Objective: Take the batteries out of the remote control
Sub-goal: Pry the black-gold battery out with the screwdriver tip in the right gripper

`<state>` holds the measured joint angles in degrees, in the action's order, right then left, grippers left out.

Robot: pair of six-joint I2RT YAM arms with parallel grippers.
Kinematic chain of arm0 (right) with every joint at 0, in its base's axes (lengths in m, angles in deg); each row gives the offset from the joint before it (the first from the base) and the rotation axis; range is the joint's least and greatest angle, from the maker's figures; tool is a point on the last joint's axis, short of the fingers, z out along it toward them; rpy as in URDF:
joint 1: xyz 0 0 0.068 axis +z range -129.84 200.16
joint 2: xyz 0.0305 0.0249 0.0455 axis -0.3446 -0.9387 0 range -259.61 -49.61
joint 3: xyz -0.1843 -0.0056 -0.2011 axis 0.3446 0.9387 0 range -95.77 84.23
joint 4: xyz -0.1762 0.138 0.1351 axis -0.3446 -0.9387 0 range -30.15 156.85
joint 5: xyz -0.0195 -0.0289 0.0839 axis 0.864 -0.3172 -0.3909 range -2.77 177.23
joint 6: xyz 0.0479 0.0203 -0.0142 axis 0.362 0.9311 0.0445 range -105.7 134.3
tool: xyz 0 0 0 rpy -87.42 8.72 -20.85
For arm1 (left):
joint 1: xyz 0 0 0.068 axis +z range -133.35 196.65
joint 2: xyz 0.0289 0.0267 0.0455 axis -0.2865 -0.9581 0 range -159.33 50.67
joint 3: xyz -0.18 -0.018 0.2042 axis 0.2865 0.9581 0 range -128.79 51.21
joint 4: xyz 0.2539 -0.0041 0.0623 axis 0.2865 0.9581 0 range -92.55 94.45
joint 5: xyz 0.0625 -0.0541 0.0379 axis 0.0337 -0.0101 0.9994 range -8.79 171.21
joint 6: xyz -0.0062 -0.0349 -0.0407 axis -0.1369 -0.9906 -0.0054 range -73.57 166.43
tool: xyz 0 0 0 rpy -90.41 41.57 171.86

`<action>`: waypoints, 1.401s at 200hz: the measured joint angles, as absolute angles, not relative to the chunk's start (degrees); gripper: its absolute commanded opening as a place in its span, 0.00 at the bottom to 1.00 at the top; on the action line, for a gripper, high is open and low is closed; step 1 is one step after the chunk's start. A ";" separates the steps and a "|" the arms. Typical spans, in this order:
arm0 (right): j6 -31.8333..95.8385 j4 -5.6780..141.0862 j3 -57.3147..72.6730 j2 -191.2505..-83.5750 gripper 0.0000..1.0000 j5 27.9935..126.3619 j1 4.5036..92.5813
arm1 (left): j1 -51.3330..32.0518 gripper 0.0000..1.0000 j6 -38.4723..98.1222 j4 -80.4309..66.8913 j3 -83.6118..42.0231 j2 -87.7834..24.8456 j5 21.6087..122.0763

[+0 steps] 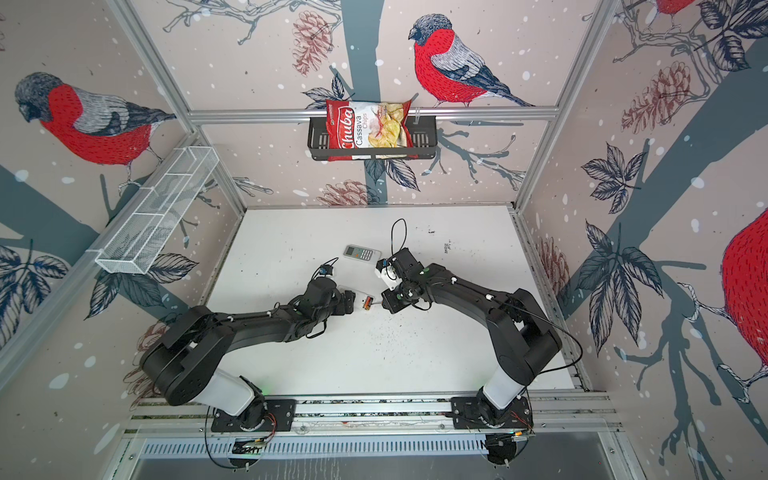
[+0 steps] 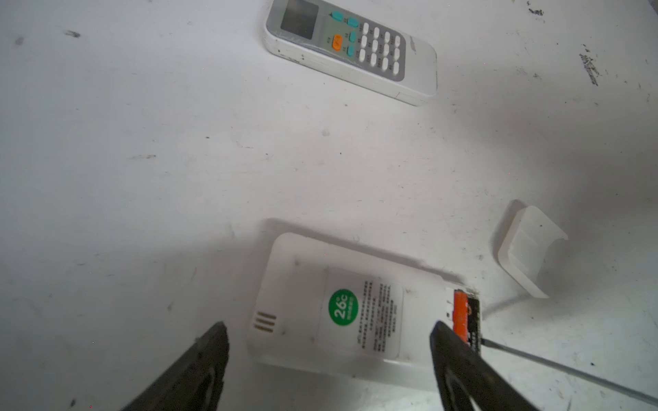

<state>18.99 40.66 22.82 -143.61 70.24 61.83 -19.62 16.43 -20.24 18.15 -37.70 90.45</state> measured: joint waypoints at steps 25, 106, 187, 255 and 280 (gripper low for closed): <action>18.79 40.75 22.61 -144.02 0.00 70.19 61.72 | -19.23 0.85 16.45 -20.31 17.89 -38.91 90.34; 18.79 41.73 22.82 -144.35 0.00 69.78 61.46 | -18.01 0.77 16.43 -22.80 17.01 -42.38 88.96; 18.86 44.53 23.96 -144.00 0.00 66.24 60.85 | -17.90 0.73 15.27 -24.11 16.73 -43.30 88.35; 19.04 46.25 24.46 -143.98 0.00 64.64 59.93 | -17.90 0.73 14.75 -24.22 16.88 -43.15 88.26; 19.08 46.93 24.57 -143.98 0.00 64.55 59.49 | -17.90 0.72 14.71 -24.13 16.90 -43.06 88.00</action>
